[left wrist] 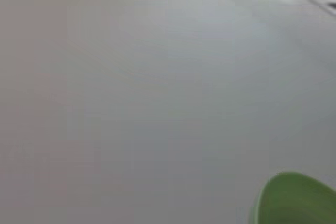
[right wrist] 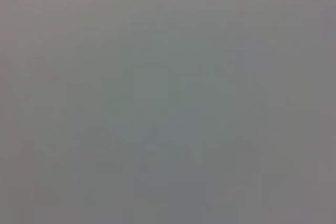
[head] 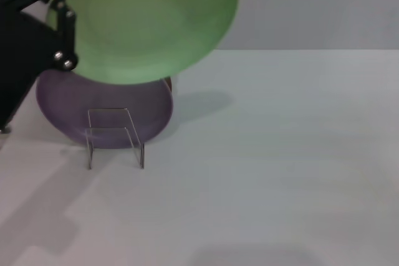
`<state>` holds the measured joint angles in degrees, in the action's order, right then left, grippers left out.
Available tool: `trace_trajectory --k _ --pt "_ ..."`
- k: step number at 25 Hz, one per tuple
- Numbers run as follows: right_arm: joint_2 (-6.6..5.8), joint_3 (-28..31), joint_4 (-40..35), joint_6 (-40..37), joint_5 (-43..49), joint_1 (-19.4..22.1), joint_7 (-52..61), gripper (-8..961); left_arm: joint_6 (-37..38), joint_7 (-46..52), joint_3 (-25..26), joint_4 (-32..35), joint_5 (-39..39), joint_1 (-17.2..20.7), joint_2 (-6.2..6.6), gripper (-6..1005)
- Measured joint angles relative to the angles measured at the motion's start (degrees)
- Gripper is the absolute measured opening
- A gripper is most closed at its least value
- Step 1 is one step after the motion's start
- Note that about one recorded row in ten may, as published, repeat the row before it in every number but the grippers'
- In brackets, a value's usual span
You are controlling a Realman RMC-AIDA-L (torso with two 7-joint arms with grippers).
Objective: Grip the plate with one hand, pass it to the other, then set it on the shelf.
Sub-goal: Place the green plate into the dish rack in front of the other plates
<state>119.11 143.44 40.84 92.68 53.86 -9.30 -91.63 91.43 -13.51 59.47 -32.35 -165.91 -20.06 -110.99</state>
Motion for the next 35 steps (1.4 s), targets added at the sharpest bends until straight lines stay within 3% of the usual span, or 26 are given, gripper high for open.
trace_trajectory --k 4,11,13,20,35 --pt "-0.02 -0.2 -0.3 0.1 0.5 -0.4 0.0 658 9.0 2.9 0.3 14.4 0.1 -5.3 -0.58 75" --pt "-0.02 -1.5 -0.3 0.2 0.8 -0.8 -0.1 658 9.5 2.0 0.0 18.1 0.2 -6.4 -0.73 84" --pt "-0.02 -1.5 -0.4 0.2 1.1 -1.1 -0.1 658 9.5 0.8 0.0 23.5 0.2 -7.9 -0.17 86" --pt "-0.02 -2.2 -0.5 0.5 1.3 -1.6 -0.3 657 9.5 0.7 -0.2 26.2 0.3 -8.0 0.51 96" --pt "-0.02 -2.7 -1.3 0.9 2.0 -2.8 -1.1 658 6.5 -1.4 -0.2 28.5 0.3 -7.8 -0.02 115"
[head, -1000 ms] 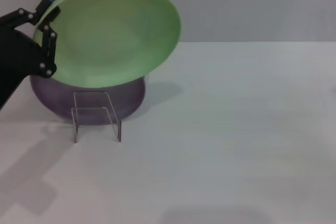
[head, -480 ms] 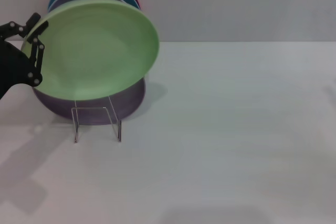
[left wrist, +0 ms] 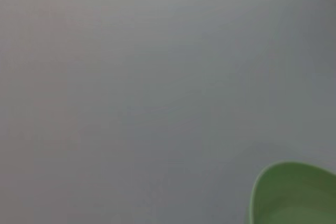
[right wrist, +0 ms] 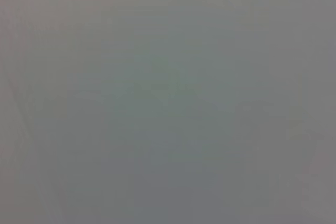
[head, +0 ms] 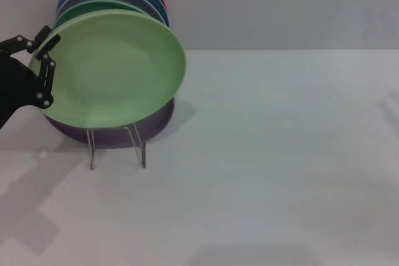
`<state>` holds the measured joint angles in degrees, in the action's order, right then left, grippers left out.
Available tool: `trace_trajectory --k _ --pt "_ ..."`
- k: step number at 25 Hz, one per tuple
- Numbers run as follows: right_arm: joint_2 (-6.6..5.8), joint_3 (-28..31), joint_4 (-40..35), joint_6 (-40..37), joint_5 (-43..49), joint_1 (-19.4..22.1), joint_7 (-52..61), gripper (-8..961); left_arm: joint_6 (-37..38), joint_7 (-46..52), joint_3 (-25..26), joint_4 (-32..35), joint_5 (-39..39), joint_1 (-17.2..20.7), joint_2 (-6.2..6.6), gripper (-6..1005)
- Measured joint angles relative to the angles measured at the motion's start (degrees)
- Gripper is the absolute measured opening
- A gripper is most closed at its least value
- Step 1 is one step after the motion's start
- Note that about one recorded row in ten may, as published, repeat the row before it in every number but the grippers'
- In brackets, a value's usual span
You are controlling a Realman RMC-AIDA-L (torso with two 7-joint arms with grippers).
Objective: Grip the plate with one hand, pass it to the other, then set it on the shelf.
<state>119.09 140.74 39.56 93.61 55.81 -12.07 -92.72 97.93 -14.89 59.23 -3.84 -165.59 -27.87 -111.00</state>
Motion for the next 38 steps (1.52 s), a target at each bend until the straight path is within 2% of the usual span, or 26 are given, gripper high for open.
trace_trajectory --k 16,17,18,20,23,26,31,32,33,36,37,38 --pt "0.0 -0.1 0.0 0.8 0.0 0.1 -0.1 658 -1.0 -3.1 -0.5 0.1 0.1 0.0 -0.6 136" --pt "0.0 -0.1 0.0 0.8 0.0 0.1 -0.1 658 -1.9 -5.6 -0.1 0.2 0.1 0.4 -2.05 137" --pt "0.0 -0.1 -0.1 0.9 0.0 0.1 -0.1 658 -2.6 -6.6 -0.1 0.2 0.1 0.5 -2.6 139" --pt "0.0 -0.1 -0.1 1.0 0.0 0.0 -0.1 658 -2.6 -6.6 -0.1 0.2 0.1 0.5 -2.6 141" --pt "0.0 -0.1 -0.2 1.4 0.0 0.0 -0.1 659 -3.9 -8.5 0.0 0.2 0.2 0.7 -3.59 145" --pt "0.0 -0.1 -0.2 1.4 -0.1 0.2 -0.1 659 -4.2 -9.6 0.0 0.2 0.3 0.8 -3.99 149" --pt "0.0 0.1 -0.2 1.8 -0.2 0.5 -0.1 658 -4.7 -10.7 0.5 0.0 0.3 1.3 -4.6 369" --pt "0.0 0.2 -0.2 1.9 -0.2 0.5 -0.1 658 -4.7 -10.7 0.5 0.0 0.3 1.3 -4.6 369" --pt "0.01 0.3 -0.3 2.0 -0.2 0.7 -1.4 658 -3.6 -10.6 2.7 -1.5 0.4 3.2 -4.71 369" --pt "0.07 0.3 -0.8 2.0 -0.2 1.0 -4.9 657 -2.4 -10.0 5.0 -2.9 0.4 4.9 -4.86 369" --pt "0.13 0.1 -1.4 2.0 -0.2 1.1 -7.9 657 0.5 -5.6 13.2 -6.3 0.4 9.0 -6.15 369" --pt "0.31 -0.5 -3.0 2.0 -0.1 1.1 -15.5 657 1.7 0.2 19.5 -7.7 0.4 11.4 -7.06 369"
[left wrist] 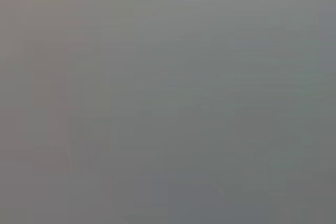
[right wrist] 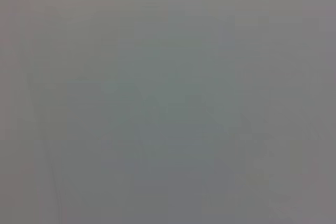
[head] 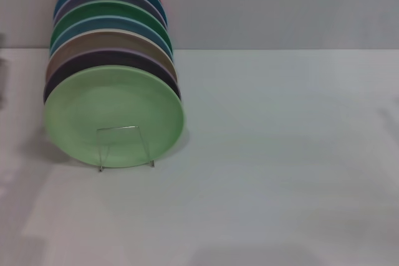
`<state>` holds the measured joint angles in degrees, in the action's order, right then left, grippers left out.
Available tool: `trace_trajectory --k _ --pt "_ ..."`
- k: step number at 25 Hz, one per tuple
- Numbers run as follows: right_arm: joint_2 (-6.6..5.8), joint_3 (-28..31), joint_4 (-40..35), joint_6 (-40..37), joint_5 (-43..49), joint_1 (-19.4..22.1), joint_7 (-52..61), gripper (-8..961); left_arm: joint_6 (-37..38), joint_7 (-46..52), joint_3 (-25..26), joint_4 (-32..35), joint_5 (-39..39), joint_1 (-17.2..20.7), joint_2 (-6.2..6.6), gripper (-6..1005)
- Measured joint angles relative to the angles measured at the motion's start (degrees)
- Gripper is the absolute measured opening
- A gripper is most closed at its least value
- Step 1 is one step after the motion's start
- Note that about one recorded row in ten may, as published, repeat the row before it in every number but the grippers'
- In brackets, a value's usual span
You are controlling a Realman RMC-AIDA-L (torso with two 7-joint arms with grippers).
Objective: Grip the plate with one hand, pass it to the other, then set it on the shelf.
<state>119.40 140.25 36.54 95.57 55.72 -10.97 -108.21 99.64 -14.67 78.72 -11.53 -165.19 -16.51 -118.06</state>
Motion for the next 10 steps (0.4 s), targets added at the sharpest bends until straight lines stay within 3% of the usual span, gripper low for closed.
trace_trajectory --k 1,7,10 --pt "0.0 0.0 0.0 0.0 0.0 0.0 0.0 657 0.0 0.0 0.0 0.0 0.0 0.0 0.0 369" --pt "0.47 -1.8 -12.3 -1.9 -1.7 -2.8 -30.6 657 -1.4 21.4 9.5 2.9 0.1 2.8 -0.19 369" --pt "0.48 -1.9 -16.8 -5.2 -2.0 -4.6 -37.7 657 -2.2 21.4 10.9 5.0 0.1 3.1 -0.51 369"
